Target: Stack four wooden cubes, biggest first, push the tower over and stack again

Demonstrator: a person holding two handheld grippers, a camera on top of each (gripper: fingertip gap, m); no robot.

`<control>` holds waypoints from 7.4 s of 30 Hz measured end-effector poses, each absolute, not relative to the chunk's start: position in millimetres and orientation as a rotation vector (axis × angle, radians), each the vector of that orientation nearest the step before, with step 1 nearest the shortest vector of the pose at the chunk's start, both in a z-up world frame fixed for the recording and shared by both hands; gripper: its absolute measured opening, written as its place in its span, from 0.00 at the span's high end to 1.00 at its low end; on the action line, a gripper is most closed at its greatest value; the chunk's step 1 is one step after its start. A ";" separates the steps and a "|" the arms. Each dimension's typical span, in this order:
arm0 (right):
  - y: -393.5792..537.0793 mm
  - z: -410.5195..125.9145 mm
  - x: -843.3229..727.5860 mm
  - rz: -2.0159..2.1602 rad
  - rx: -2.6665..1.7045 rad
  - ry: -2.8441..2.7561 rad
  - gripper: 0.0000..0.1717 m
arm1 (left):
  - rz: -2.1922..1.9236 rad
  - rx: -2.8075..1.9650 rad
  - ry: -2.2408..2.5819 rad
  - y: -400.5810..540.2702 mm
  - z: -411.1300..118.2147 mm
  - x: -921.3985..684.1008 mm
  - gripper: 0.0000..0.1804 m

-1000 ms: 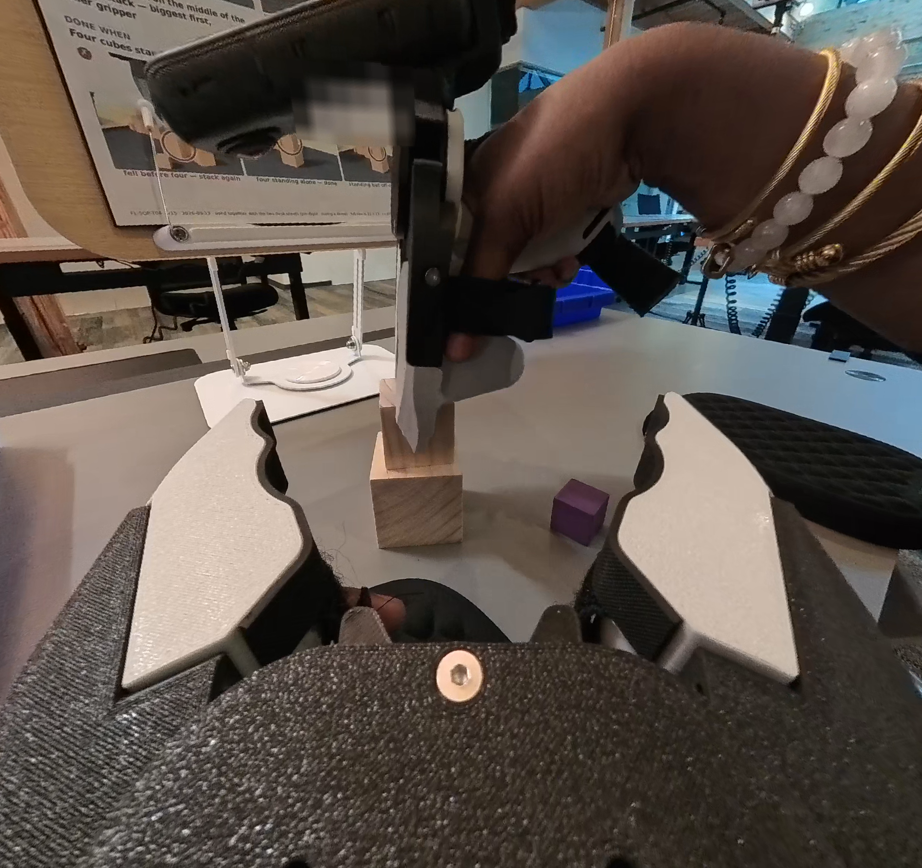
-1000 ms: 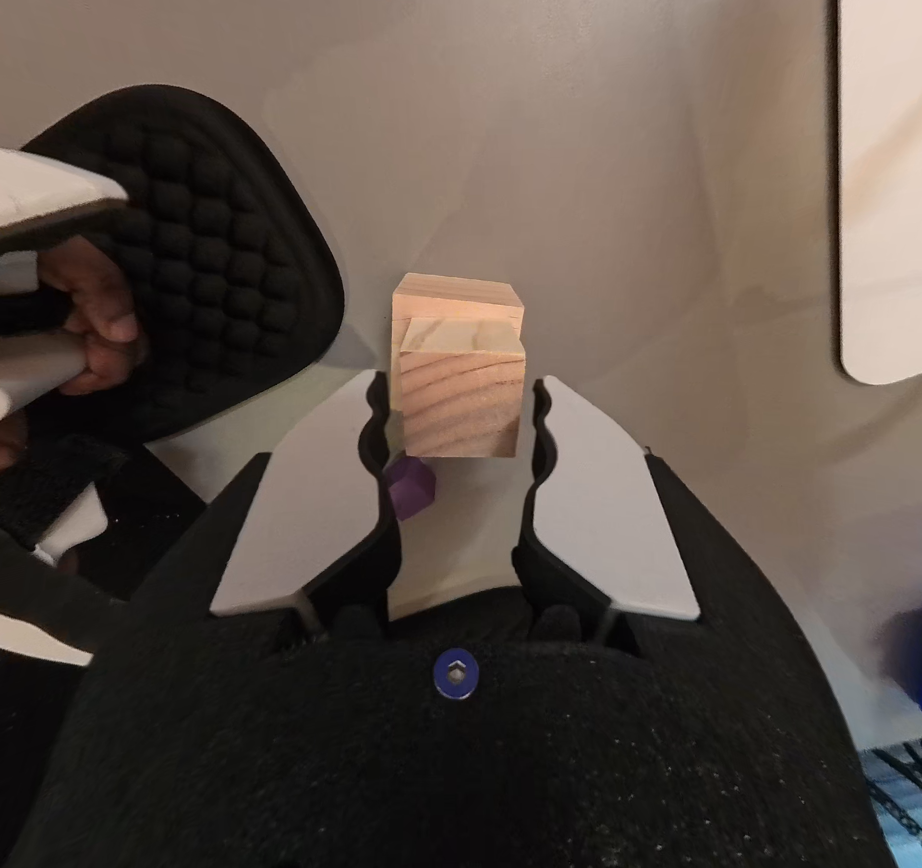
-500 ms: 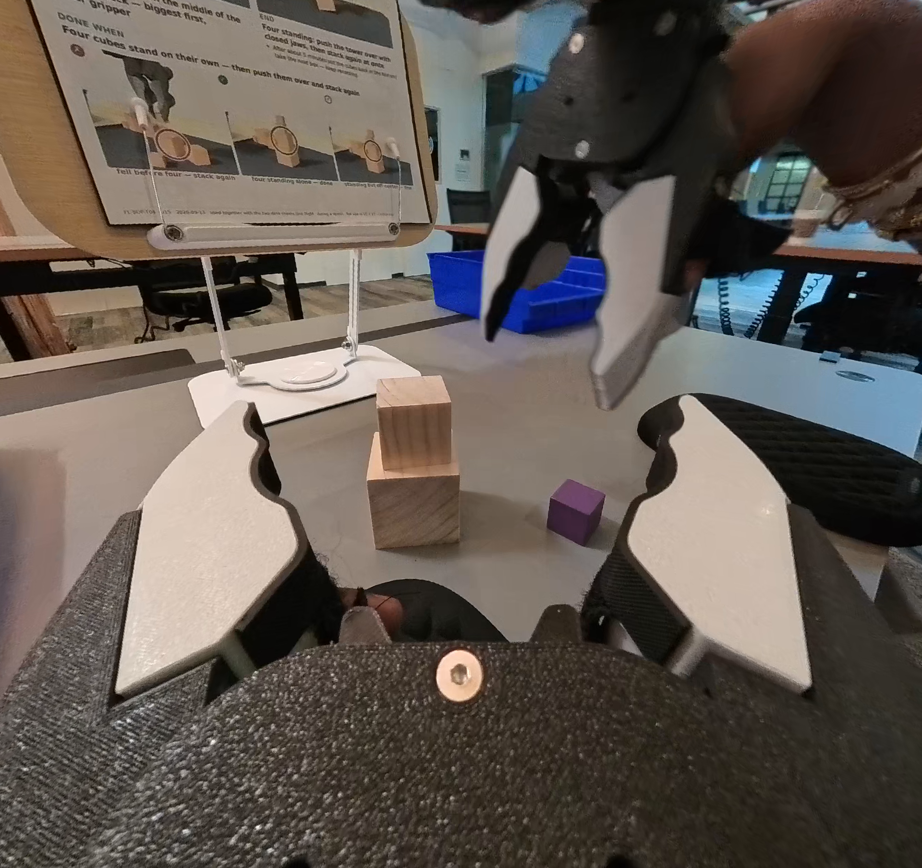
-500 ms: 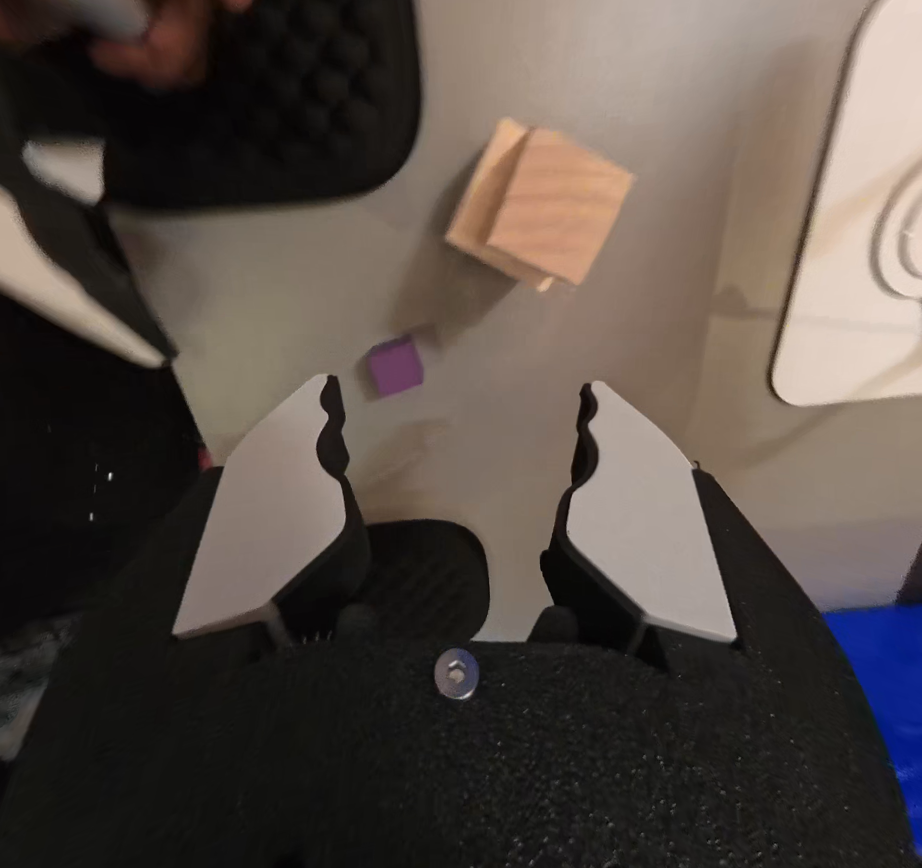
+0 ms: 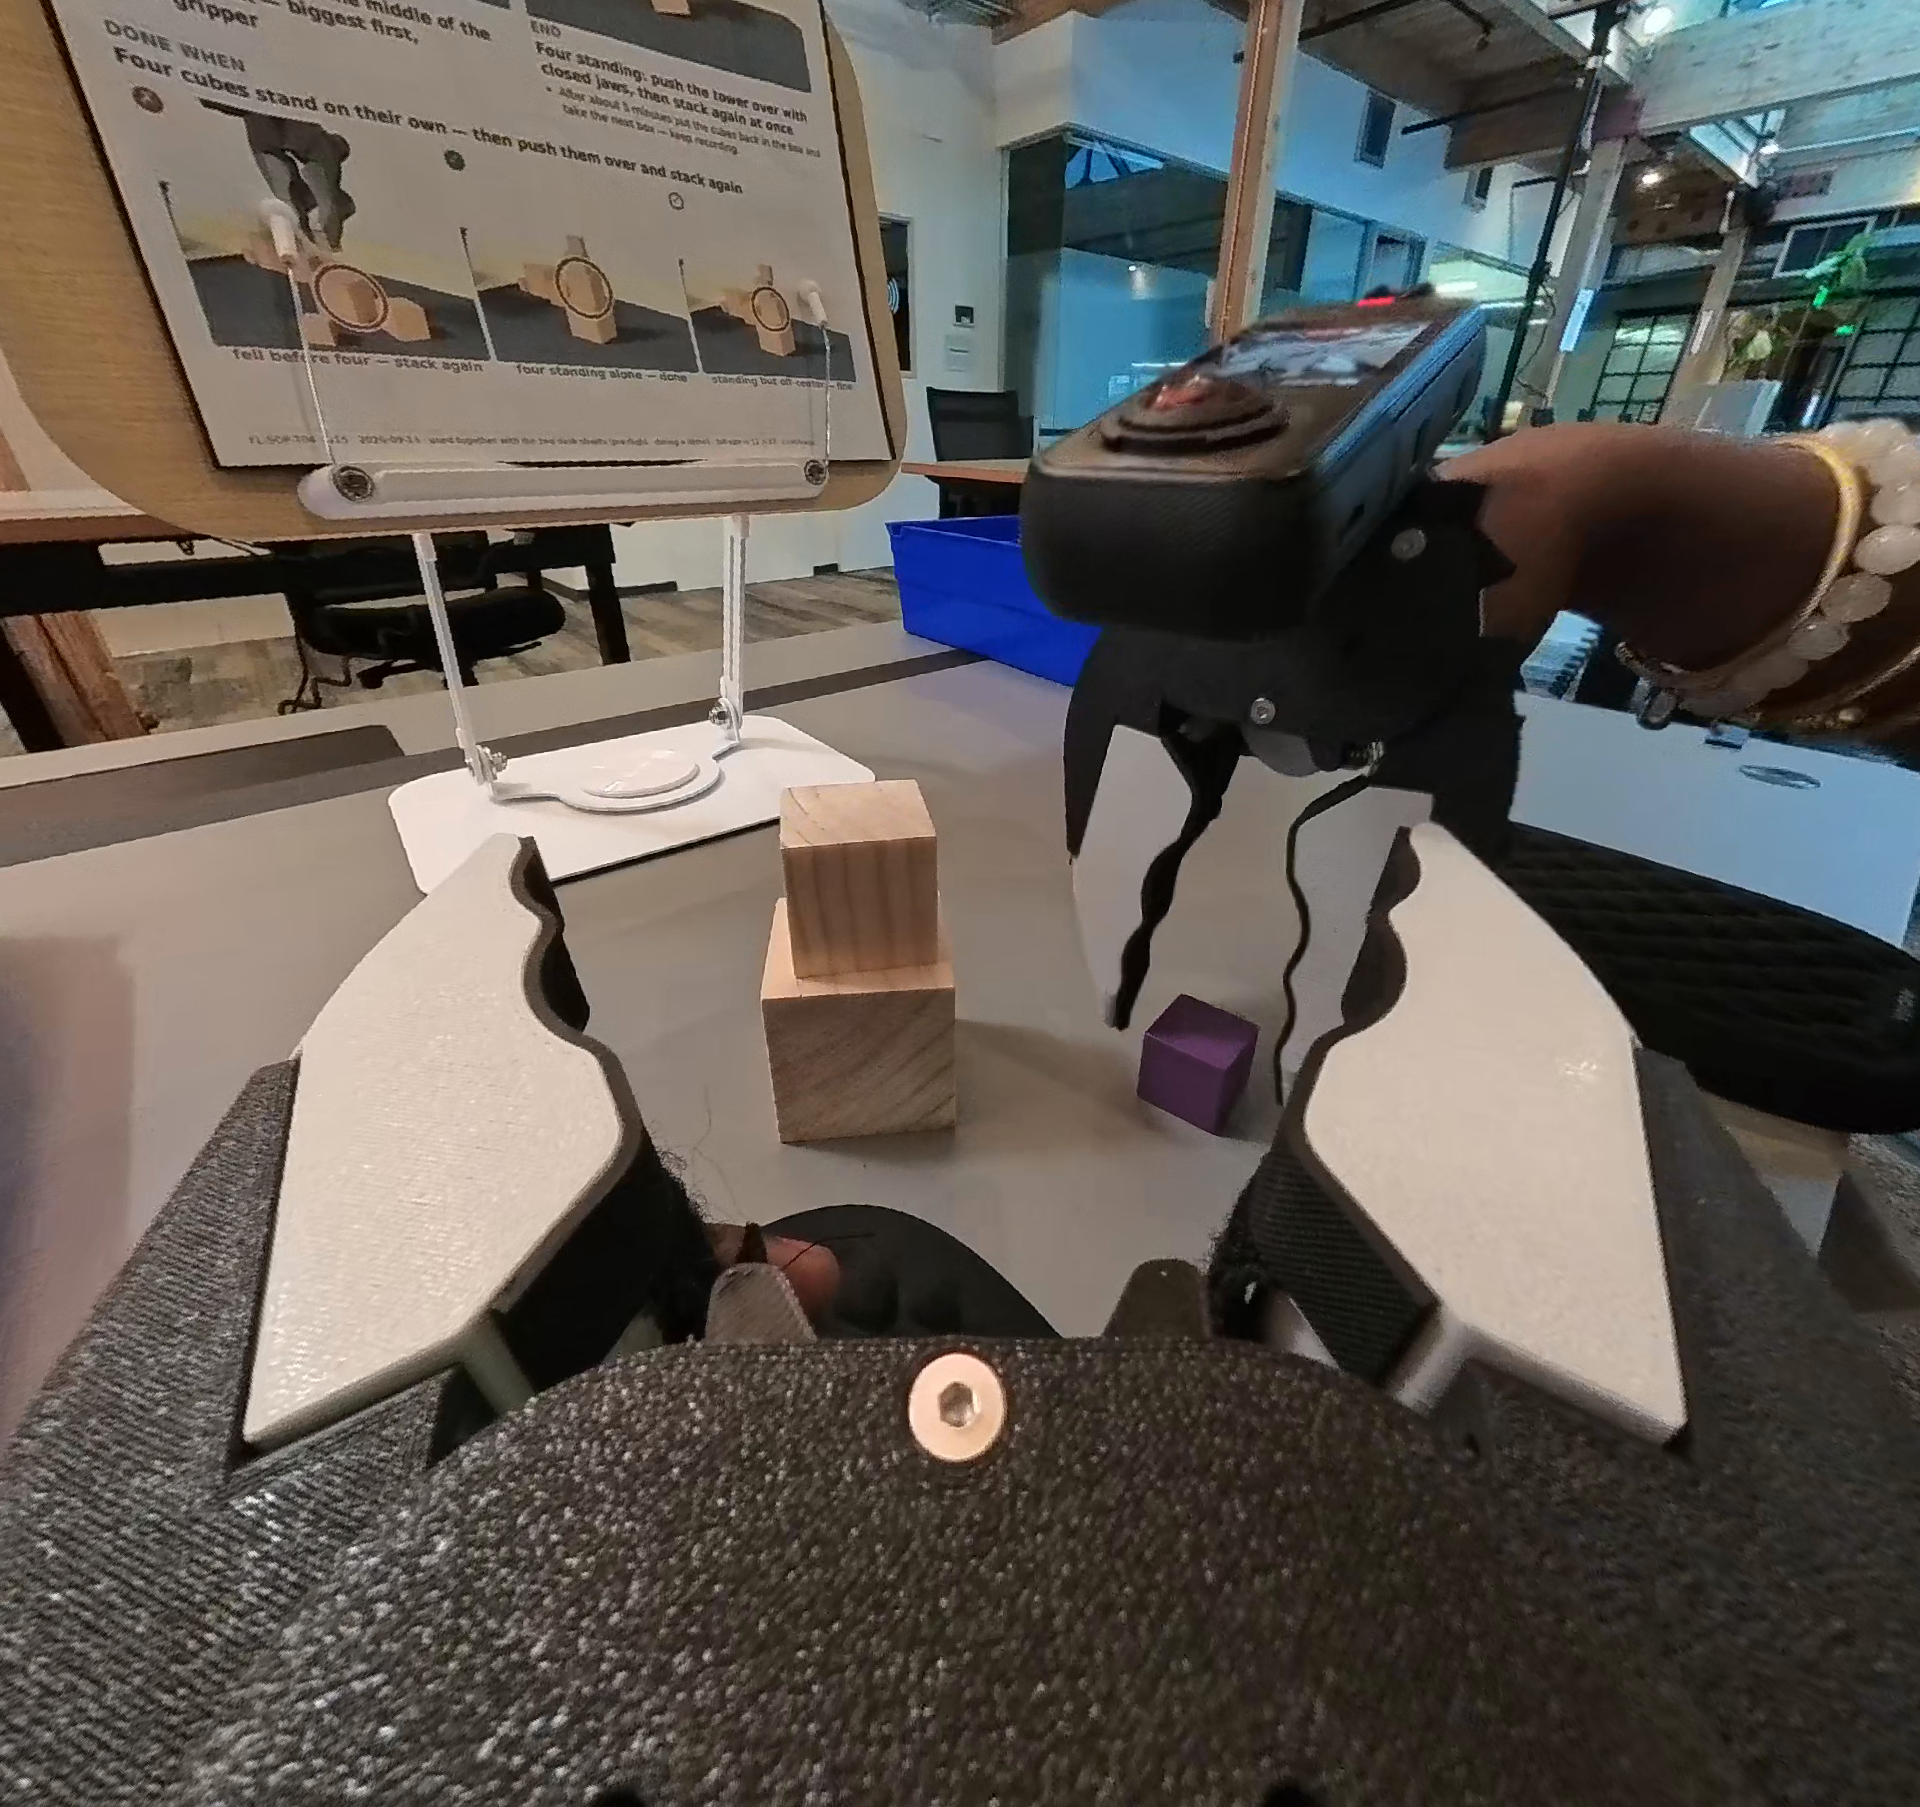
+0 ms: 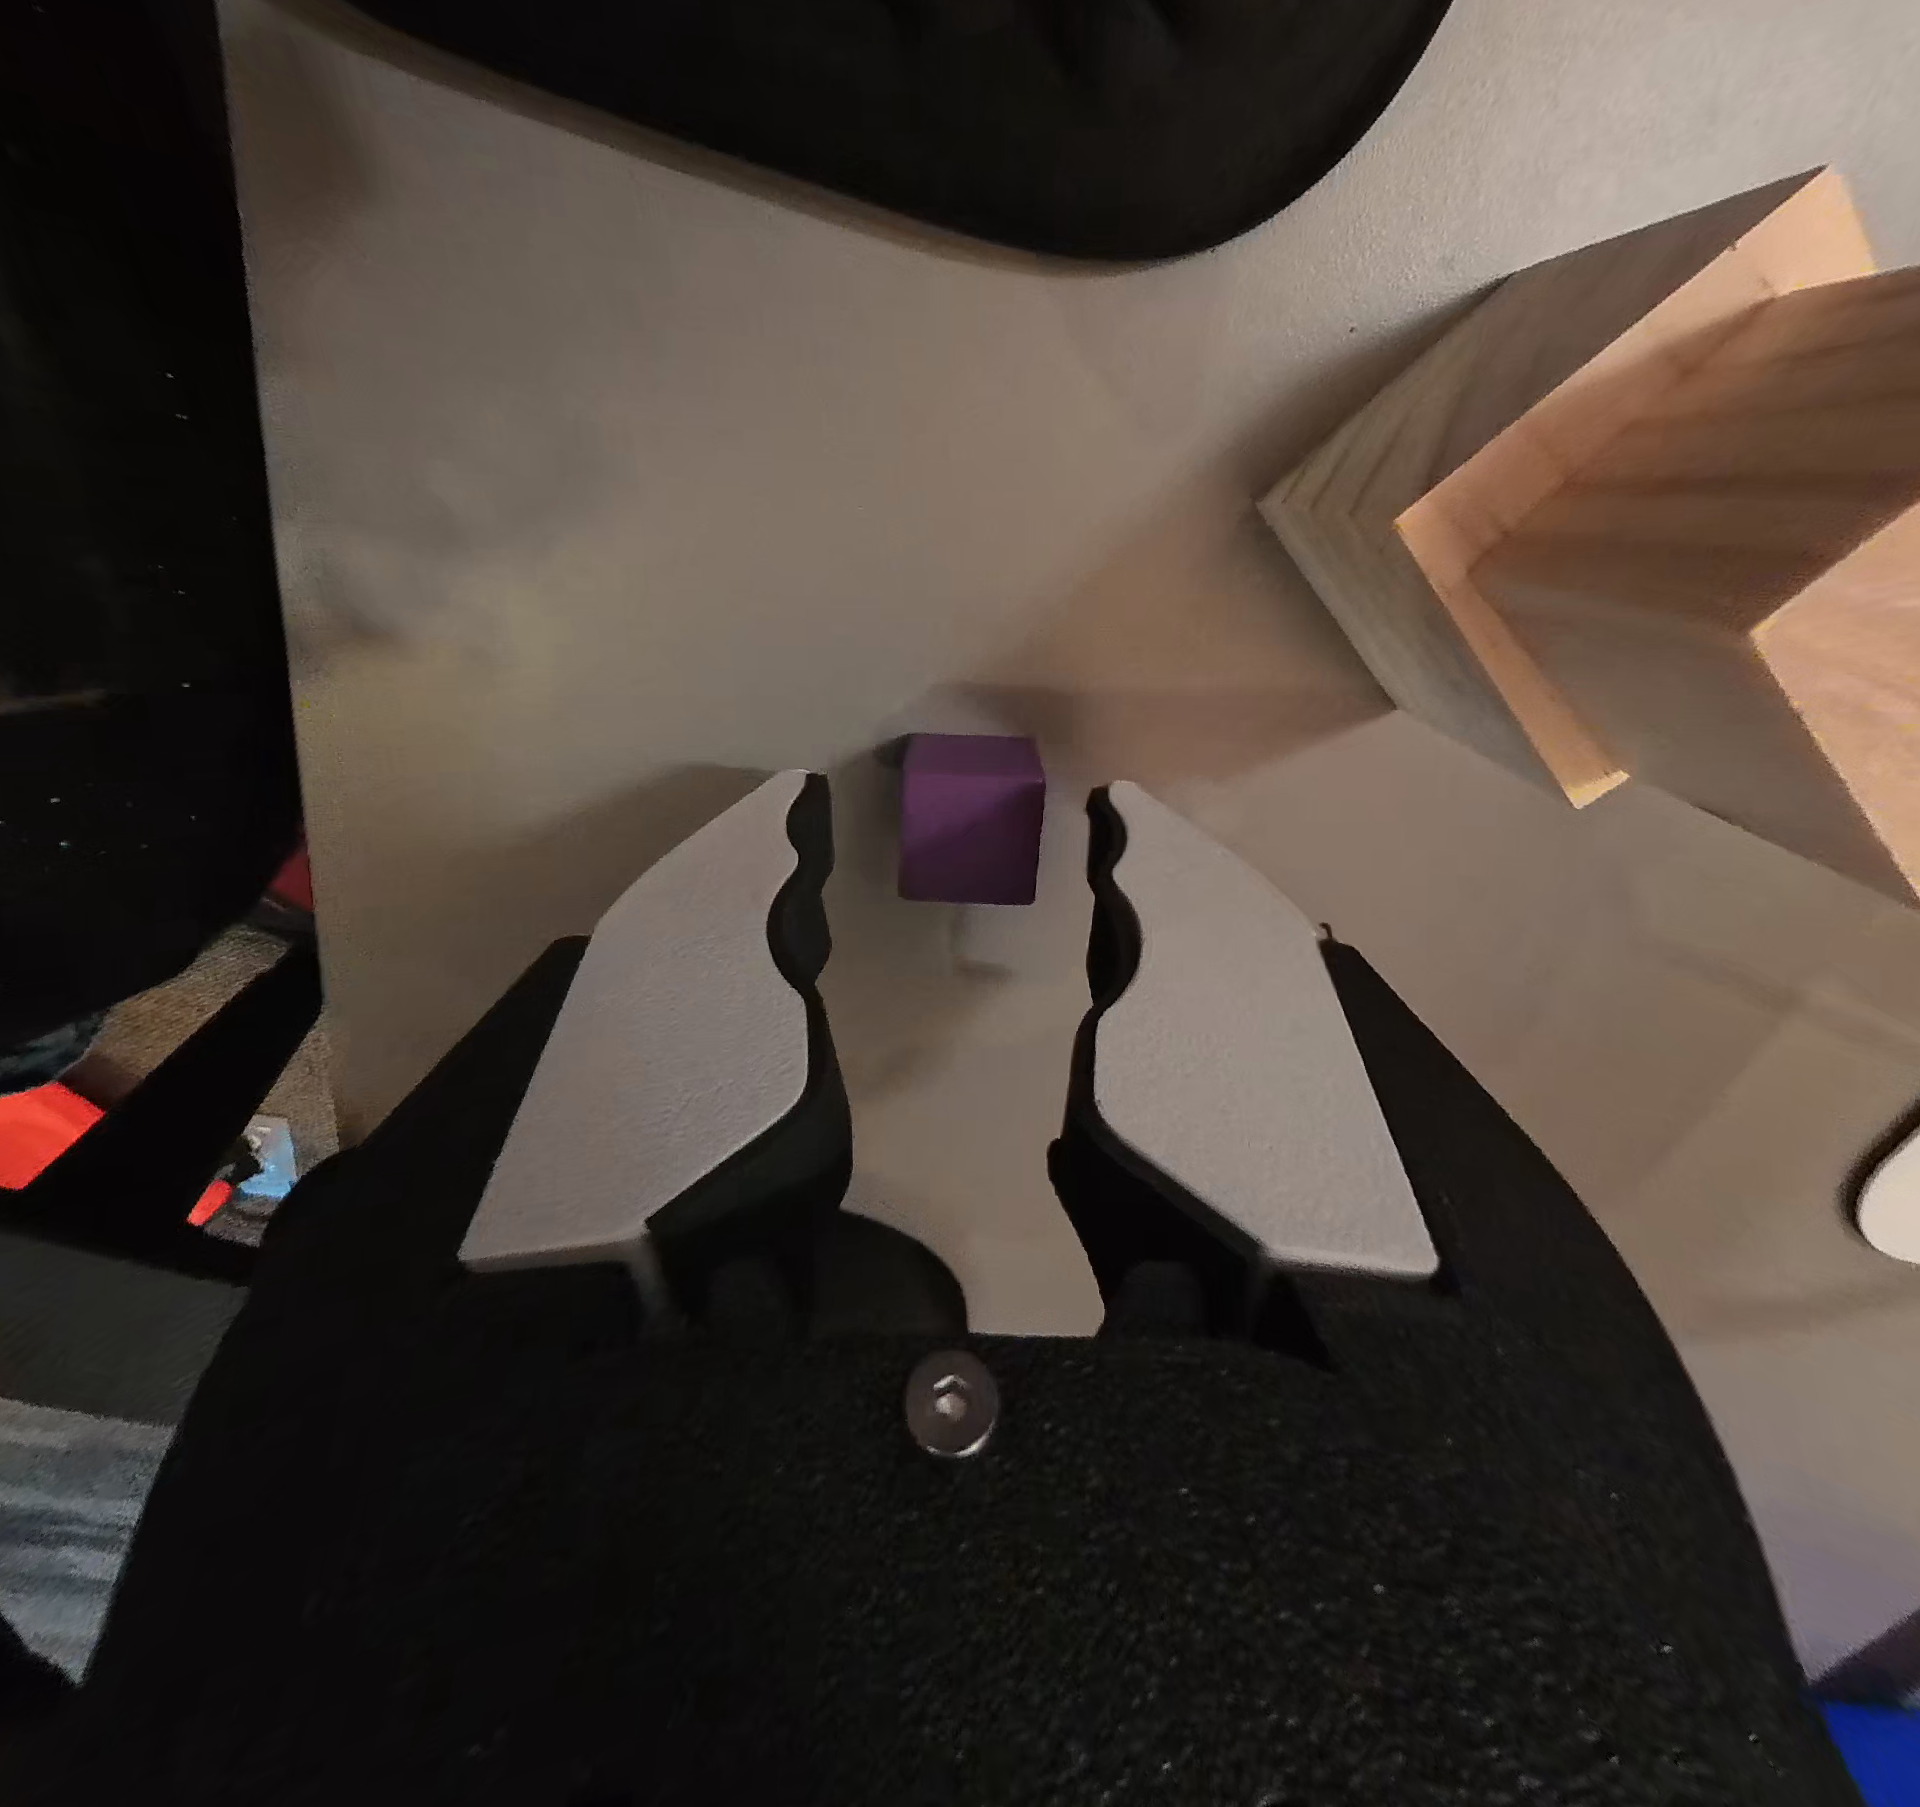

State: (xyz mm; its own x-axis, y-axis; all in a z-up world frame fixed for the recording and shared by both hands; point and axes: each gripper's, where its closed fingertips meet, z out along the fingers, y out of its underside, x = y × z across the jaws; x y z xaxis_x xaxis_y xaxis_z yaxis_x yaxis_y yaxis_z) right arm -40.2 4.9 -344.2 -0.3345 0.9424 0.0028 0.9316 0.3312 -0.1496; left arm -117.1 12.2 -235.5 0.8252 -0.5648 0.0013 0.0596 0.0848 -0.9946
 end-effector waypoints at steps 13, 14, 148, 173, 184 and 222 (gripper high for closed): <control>7.8 -350.2 -35.0 0.186 -1.789 -2.476 0.84 | -0.484 -1.418 0.439 12.0 -235.2 -117.2 0.22; 8.9 -347.3 -35.1 0.186 -1.791 -2.467 0.84 | -0.485 -1.419 0.439 12.1 -235.3 -117.2 0.22; -105.8 -248.9 -40.8 0.590 -1.778 -1.792 0.87 | -0.502 -1.401 0.484 7.4 -235.6 -112.1 0.27; 67.1 -226.2 -109.0 0.695 -1.657 -1.916 0.87 | -0.547 -1.475 0.447 15.2 -242.0 -114.4 0.26; 74.1 -240.3 -112.1 0.865 -1.642 -1.931 0.87 | -0.572 -1.465 0.448 13.9 -240.5 -114.6 0.26; 73.9 -244.3 -112.9 0.821 -1.605 -1.986 0.84 | -0.570 -1.468 0.458 14.2 -241.0 -113.2 0.26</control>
State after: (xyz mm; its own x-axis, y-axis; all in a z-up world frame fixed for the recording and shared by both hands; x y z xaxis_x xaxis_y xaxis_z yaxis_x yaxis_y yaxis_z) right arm -112.9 73.9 -244.3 -0.2175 0.9759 -0.0192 0.7046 0.1434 -0.6949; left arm -113.2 14.2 -241.0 0.7874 -0.6141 0.0538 0.0792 0.0143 -0.9968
